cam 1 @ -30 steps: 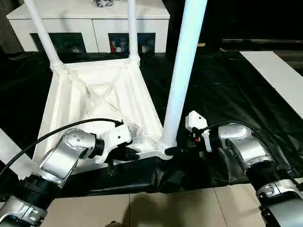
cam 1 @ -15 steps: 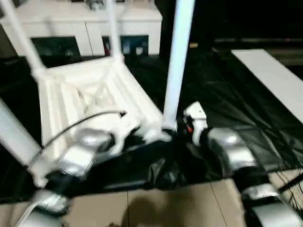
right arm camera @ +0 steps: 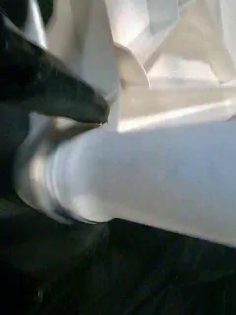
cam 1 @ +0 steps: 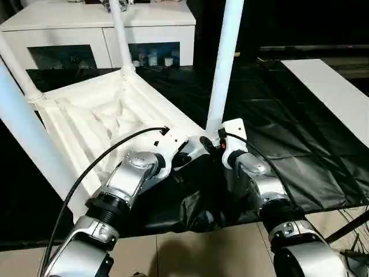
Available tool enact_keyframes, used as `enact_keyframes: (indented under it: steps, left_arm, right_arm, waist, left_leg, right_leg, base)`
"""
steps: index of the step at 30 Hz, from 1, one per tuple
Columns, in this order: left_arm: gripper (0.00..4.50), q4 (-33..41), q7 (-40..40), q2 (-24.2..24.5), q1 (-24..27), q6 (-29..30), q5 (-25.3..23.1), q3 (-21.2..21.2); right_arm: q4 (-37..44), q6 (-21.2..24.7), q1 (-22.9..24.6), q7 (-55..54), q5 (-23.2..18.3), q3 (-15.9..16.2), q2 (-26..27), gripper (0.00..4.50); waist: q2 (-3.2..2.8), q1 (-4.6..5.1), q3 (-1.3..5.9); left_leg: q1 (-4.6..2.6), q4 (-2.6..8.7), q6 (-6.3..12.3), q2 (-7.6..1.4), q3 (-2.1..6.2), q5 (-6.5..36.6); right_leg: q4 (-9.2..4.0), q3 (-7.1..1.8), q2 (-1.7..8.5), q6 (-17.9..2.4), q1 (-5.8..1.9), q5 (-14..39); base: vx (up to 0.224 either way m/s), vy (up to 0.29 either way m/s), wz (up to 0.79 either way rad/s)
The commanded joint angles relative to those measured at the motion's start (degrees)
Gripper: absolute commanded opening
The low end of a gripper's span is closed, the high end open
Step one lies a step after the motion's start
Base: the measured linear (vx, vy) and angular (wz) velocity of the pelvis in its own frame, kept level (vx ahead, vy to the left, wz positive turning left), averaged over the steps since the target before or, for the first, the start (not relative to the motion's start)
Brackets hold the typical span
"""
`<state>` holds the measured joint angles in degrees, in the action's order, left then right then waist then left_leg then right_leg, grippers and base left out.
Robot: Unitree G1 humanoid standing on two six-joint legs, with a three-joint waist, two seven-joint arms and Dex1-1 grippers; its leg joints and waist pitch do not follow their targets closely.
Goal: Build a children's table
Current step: Rotate leg to tighten
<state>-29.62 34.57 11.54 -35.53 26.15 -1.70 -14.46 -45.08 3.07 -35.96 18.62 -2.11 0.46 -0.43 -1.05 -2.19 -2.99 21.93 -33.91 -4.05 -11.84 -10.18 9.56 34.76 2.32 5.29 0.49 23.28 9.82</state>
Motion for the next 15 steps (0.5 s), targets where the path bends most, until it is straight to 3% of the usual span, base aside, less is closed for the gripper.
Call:
enact_keyframes:
  steps: [1,3,5,6,7,8,9,10,15]
  left_arm:
    - [0.00,-0.9,-2.4,0.7,0.6,0.5,-1.9,-0.1]
    - [0.00,-0.6,-1.5,1.1,0.9,0.4,-1.8,-0.3]
    - [0.00,0.4,1.0,2.4,1.7,0.0,-1.6,-1.1]
    - [0.00,1.6,3.7,3.9,2.6,-1.4,-1.5,-1.9]
    - [0.00,3.1,6.6,5.3,3.6,-1.7,-0.9,-2.4]
    - [0.00,3.1,6.6,5.3,3.6,-1.7,-0.9,-2.4]
    - [0.00,3.1,6.6,5.3,3.6,-1.7,-0.9,-2.4]
    - [0.00,5.0,10.9,7.2,4.9,-3.5,0.0,-3.2]
    - [0.00,13.7,24.9,15.6,10.0,-8.0,3.1,-6.1]
  right_arm:
    - [2.6,-0.8,0.4,5.4,-0.8,3.6,2.5,3.68]
    - [3.2,-0.7,0.6,6.0,-0.9,3.8,2.2,3.86]
    - [4.4,-0.8,1.2,8.5,-0.5,4.9,0.5,3.90]
    - [5.9,-0.8,2.0,12.0,-0.3,6.1,-1.6,3.90]
    - [7.8,-1.2,2.9,16.6,-0.3,7.4,-4.3,3.90]
    - [7.8,-1.2,2.9,16.6,-0.3,7.4,-4.3,3.90]
    - [7.8,-1.2,2.9,16.6,-0.3,7.4,-4.3,3.90]
    - [9.8,-1.5,3.9,22.4,-0.9,8.4,-7.5,3.90]
    - [17.5,-0.8,6.7,41.2,-3.2,10.3,-19.0,3.90]
  waist:
    - [-0.37,0.06,3.60]
    - [-0.44,0.89,3.62]
    - [-0.48,0.88,3.69]
    - [0.12,0.87,3.94]
    - [0.57,0.53,3.99]
    - [0.30,0.27,4.01]
    - [-0.04,0.17,3.97]
    - [0.73,-0.18,4.09]
    - [0.53,-0.91,4.03]
  left_leg:
    - [-0.50,4.98,-1.29,-0.28,0.56,22.0]
    - [0.12,5.15,-1.38,-0.24,0.96,21.6]
    - [-0.65,4.87,-1.30,-0.39,0.81,22.2]
    - [-0.57,4.67,-0.83,-0.42,0.65,20.6]
    - [-0.26,4.59,0.15,-0.56,0.46,18.1]
    - [-0.29,4.55,0.57,-0.62,0.55,17.2]
    - [-0.40,4.41,1.10,-0.65,0.27,16.1]
    - [-0.34,4.31,1.61,-0.61,0.34,15.2]
    - [-0.59,4.10,3.22,-0.99,0.15,12.9]
  right_leg:
    - [-4.77,-0.92,1.70,-9.4,-2.23,19.0]
    - [-4.79,-0.62,1.89,-8.7,-2.65,20.6]
    - [-5.11,-0.83,1.94,-9.5,-1.98,20.4]
    - [-4.80,-0.98,1.87,-10.6,-2.19,17.2]
    - [-4.53,-1.02,1.88,-11.3,-2.40,13.9]
    - [-4.24,-0.96,1.91,-11.6,-2.55,12.9]
    - [-4.10,-1.10,1.77,-12.3,-2.22,11.0]
    - [-3.84,-1.02,1.91,-12.8,-2.62,10.3]
    - [-3.25,-1.13,1.77,-14.2,-2.68,5.7]
  base:
    - [0.000,0.000,0.00]
    - [0.000,0.000,0.00]
    - [0.000,0.000,0.00]
    - [0.000,0.000,0.00]
    - [0.000,0.000,0.00]
    - [0.000,0.000,0.00]
    - [0.000,0.000,0.00]
    - [0.000,0.000,0.00]
    - [0.000,0.000,0.00]
